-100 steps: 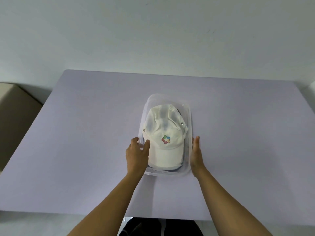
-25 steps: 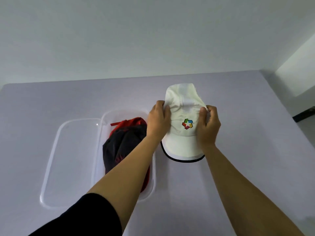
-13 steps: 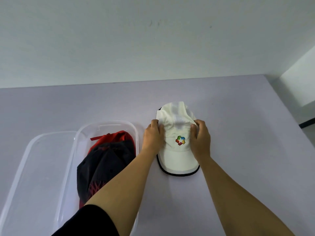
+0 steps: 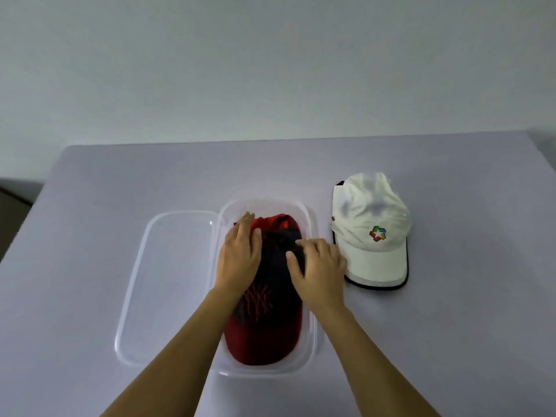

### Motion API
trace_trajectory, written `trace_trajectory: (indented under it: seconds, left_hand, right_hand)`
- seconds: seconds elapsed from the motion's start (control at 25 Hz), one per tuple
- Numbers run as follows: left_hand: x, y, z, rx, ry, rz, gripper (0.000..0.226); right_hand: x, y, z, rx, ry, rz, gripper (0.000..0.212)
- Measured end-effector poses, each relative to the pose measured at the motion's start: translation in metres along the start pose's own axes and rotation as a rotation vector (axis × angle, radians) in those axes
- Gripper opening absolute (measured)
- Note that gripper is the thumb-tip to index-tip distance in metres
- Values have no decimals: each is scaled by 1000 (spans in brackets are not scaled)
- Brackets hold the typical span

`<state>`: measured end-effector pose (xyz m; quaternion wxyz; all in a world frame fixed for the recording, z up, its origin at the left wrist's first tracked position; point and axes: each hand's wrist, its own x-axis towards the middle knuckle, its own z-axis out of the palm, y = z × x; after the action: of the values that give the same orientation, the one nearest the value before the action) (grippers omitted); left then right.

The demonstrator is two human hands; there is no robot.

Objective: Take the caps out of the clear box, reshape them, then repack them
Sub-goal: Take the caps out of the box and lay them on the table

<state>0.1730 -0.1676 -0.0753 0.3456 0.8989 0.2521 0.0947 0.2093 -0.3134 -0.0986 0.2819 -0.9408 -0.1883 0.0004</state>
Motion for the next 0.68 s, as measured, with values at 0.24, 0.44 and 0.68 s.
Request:
trace_trajectory:
  seconds: [0.24,0.44,0.68]
  left_hand:
    - [-19,-58,-6,220,-69,-36,52]
    - [-14,-55,-8,71,-106,-189,56]
    - [-21,-50,-19,-131,-88,-204,59]
  right_hand:
    - [-4,-21,15,-232,-243,142,42]
    - [-9,-33,16,-94,-122,77,28]
    - [-27,-38,13,157,-42,-16,28]
